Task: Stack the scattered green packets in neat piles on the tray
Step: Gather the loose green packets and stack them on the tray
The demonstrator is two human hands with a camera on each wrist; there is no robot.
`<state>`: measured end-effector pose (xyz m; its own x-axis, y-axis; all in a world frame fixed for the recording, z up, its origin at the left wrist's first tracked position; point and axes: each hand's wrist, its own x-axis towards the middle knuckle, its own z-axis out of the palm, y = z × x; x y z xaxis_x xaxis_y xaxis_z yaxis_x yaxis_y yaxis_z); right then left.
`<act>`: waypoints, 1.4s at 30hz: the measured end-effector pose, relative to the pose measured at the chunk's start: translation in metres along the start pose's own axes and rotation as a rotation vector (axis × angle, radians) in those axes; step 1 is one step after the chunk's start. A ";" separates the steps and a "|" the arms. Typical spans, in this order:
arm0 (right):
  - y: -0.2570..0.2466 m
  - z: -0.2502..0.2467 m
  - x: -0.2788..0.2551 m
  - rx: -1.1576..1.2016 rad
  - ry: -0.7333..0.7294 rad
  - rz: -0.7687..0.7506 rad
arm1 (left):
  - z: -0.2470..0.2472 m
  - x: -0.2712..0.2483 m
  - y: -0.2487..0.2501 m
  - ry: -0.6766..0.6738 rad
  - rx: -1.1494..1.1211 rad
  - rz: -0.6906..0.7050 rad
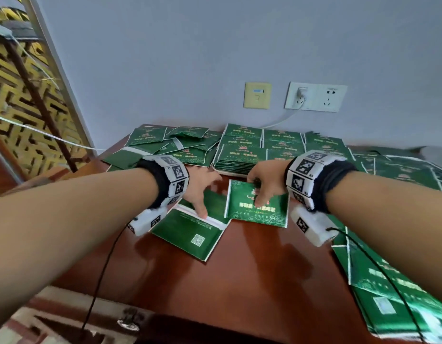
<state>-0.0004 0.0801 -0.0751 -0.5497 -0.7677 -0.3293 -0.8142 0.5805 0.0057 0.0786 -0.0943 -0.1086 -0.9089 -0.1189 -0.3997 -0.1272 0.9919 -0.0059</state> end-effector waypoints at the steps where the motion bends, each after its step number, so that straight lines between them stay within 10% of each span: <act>1: 0.001 0.003 0.001 -0.006 -0.001 0.005 | -0.001 0.002 0.003 -0.022 0.032 -0.001; 11: 0.015 0.018 0.000 -0.061 0.103 0.110 | -0.020 -0.006 -0.004 0.288 0.163 -0.167; 32: -0.006 0.038 -0.003 -0.031 0.004 0.204 | 0.019 -0.011 0.021 0.051 -0.090 -0.140; 42: 0.021 0.001 -0.003 0.055 0.219 0.207 | -0.037 -0.013 0.012 0.291 -0.004 -0.045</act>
<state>-0.0153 0.0951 -0.0752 -0.7350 -0.6682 -0.1150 -0.6725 0.7401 -0.0020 0.0740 -0.0822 -0.0694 -0.9780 -0.1710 -0.1196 -0.1705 0.9853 -0.0138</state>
